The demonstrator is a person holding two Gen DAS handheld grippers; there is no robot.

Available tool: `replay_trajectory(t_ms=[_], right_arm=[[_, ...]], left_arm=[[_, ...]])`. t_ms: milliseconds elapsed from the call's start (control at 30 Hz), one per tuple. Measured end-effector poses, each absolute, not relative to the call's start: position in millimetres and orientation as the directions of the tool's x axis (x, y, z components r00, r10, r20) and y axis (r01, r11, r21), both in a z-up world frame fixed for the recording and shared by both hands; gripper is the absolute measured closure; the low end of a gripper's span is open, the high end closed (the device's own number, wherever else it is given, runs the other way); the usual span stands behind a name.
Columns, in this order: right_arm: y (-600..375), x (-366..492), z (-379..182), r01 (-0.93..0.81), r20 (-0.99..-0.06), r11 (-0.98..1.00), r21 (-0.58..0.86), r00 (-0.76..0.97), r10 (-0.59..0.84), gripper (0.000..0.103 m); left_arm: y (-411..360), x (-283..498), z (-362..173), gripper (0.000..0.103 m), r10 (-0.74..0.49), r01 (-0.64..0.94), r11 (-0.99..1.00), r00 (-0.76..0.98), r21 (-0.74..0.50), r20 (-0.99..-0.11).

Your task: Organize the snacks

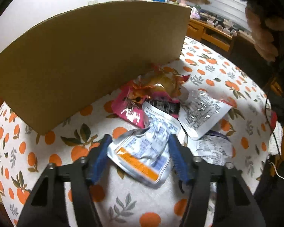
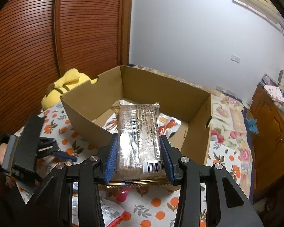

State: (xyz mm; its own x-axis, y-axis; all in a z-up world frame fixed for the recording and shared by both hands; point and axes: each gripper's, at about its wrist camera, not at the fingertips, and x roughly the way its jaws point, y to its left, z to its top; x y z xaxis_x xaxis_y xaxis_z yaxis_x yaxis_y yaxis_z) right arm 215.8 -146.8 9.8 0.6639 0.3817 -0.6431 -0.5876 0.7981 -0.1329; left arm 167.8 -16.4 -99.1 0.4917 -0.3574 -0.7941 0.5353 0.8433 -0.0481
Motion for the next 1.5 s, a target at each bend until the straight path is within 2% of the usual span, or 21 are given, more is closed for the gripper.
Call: replay_trajectory(t_ms=[33,100,167,233,533,933,1267,1500], right_arm=[[-147.8,216.2,9.4,-0.586,-0.644,0.8,-0.131,0.664,0.381,0.06],[-149.8,216.6,8.6,-0.583,-0.646,0.802,-0.13,0.664,0.377,0.06],[-152.0,217.3,8.1,-0.579,-0.647,0.805,-0.13,0.665,0.374,0.06],[-153.1,217.7,8.0,-0.575,-0.646,0.808,-0.128,0.666,0.372,0.06],[-154.4,220.5,5.6,-0.568,-0.651,0.812,-0.129,0.667,0.363,0.06],[-153.6,221.0,15.9,-0.569,-0.629,0.811,-0.135,0.682,0.374,0.06],[-150.0,238.7,35.4,-0.572,-0.596,0.81,-0.127,0.697,0.398,0.06],[-149.7,259.1,28.7,-0.571,-0.606,0.814,-0.109,0.687,0.401,0.06]], left_arm=[[-14.6,164.7,-96.9,0.057,-0.36,0.537,0.843,0.502,-0.043,-0.787],[-13.7,156.7,-90.9,0.067,-0.348,0.534,0.845,0.531,-0.014,-0.772],[-8.3,152.8,-80.3,0.103,-0.37,0.523,0.852,0.549,-0.038,-0.75],[-4.6,152.7,-76.1,0.103,-0.384,0.512,0.856,0.543,-0.068,-0.747],[-7.5,142.7,-64.0,0.103,-0.393,0.517,0.853,0.552,-0.067,-0.735],[-7.1,133.0,10.1,0.103,-0.413,0.531,0.848,0.653,-0.006,-0.635],[6.3,167.0,78.3,0.103,-0.38,0.474,0.88,0.752,0.042,-0.538],[16.1,212.2,79.4,0.103,-0.341,0.423,0.906,0.763,0.025,-0.55]])
